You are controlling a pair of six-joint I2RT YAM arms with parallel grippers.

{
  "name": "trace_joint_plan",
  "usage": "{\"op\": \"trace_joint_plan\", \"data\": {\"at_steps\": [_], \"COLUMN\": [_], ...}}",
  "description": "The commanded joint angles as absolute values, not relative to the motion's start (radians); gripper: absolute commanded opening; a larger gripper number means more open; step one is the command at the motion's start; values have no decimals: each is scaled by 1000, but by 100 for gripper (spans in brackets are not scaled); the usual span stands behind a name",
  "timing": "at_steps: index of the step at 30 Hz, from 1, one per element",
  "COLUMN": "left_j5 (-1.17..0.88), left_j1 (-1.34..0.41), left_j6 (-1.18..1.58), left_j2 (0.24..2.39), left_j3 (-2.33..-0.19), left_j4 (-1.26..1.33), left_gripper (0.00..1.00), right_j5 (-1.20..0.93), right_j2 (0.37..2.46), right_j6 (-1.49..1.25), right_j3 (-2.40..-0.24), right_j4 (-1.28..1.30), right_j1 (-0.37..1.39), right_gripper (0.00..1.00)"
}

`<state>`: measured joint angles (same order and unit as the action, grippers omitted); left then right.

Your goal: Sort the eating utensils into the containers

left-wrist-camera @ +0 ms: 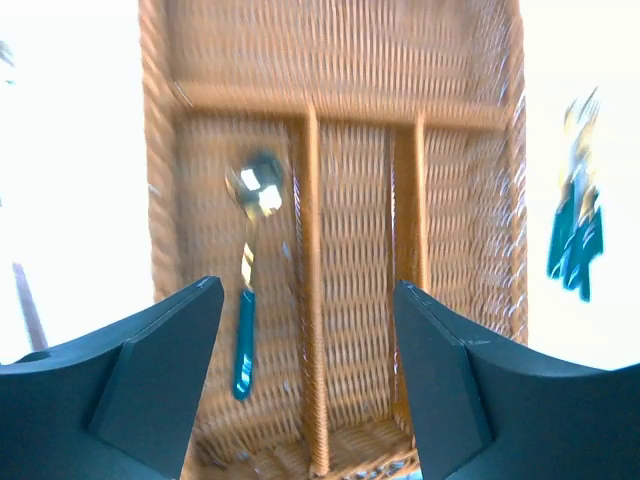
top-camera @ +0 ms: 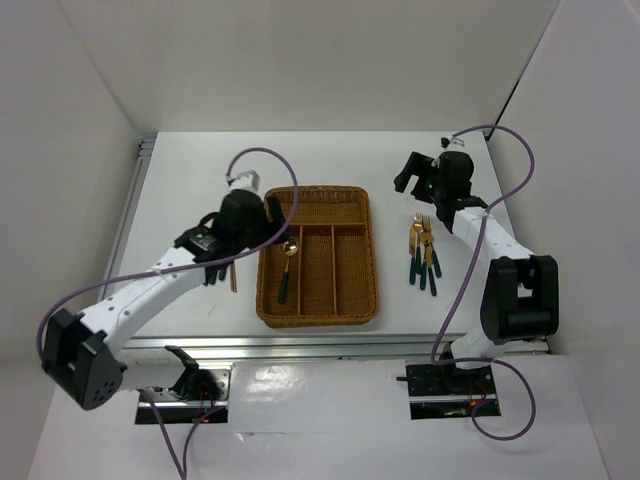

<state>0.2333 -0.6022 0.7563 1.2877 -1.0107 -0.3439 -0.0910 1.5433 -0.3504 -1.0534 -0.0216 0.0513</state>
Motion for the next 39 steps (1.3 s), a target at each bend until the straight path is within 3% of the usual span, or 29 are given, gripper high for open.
{"op": "trace_joint_plan", "data": {"at_steps": [1, 9, 15, 28, 39], "left_j5": [262, 169, 54, 120, 144], "left_j1": [-516, -209, -17, 44, 44], "left_j6": [673, 617, 617, 577, 558], "left_j2": [1184, 1106, 1225, 1371, 1434], "left_j3": [-1028, -846, -758, -727, -727], "left_j4": [-336, -270, -200, -172, -183], "left_gripper": [85, 90, 78, 66, 64], "right_j5": [-94, -153, -176, -167, -149], "right_j2": [1517, 1526, 1546, 1575, 1585], "right_j6": [-351, -360, -360, -360, -360], "right_j3": [-1049, -1049, -1058, -1068, -1077], "right_j4": [-43, -52, -54, -54, -44], "right_j1": [48, 48, 48, 48, 48], "right_gripper": [100, 100, 100, 100, 100]}}
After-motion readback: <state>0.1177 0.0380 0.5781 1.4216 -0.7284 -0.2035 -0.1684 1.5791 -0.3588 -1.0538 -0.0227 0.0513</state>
